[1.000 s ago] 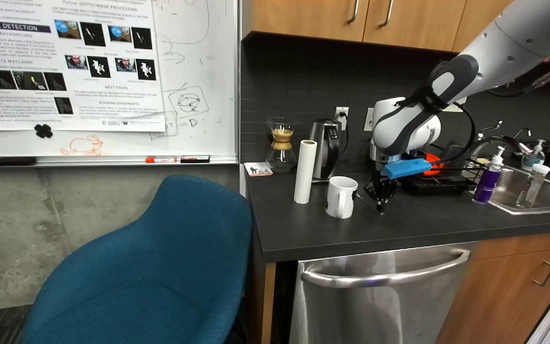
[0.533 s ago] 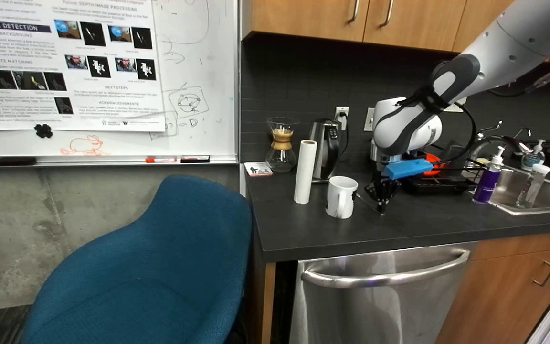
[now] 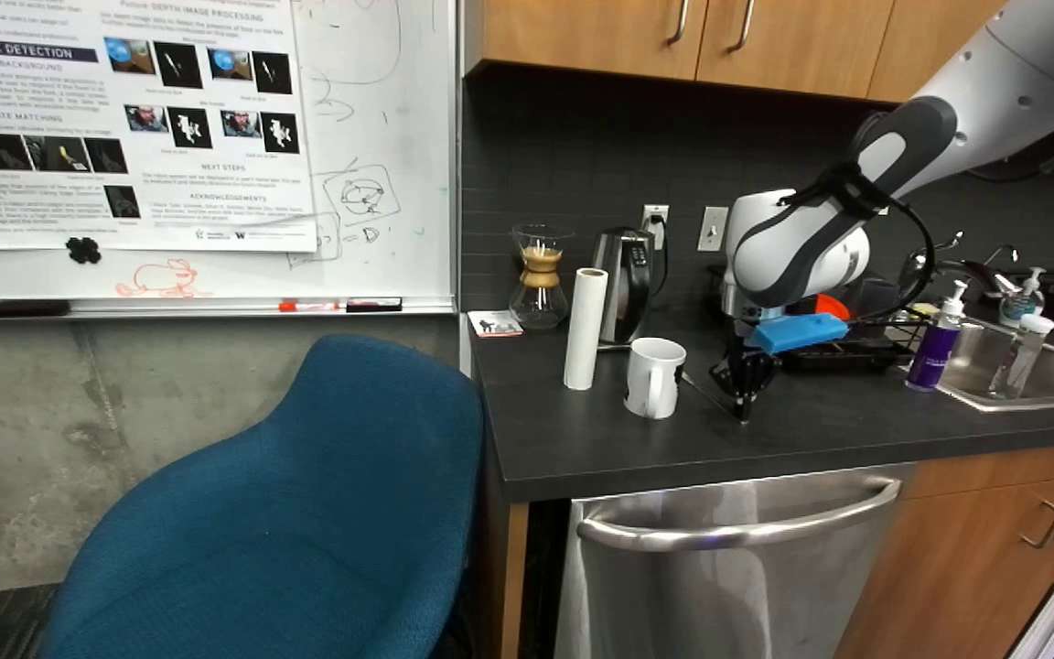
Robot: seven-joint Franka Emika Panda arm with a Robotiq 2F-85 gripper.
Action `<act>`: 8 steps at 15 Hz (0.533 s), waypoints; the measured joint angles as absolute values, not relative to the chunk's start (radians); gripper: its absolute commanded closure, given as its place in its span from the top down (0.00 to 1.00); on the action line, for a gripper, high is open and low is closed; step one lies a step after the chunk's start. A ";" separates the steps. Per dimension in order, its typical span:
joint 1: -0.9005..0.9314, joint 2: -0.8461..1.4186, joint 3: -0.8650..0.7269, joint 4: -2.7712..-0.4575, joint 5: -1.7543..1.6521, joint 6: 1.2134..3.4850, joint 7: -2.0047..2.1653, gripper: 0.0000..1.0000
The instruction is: Remove the knife from the countertop, then remove the fork from the dishrack
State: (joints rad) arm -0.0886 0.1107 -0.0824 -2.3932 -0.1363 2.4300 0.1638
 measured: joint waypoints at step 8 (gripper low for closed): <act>-0.083 -0.011 -0.080 -2.566 -0.137 2.509 0.165 0.00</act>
State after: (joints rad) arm -0.0833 -0.0110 -0.0800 -2.5661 -0.1374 2.5089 0.1652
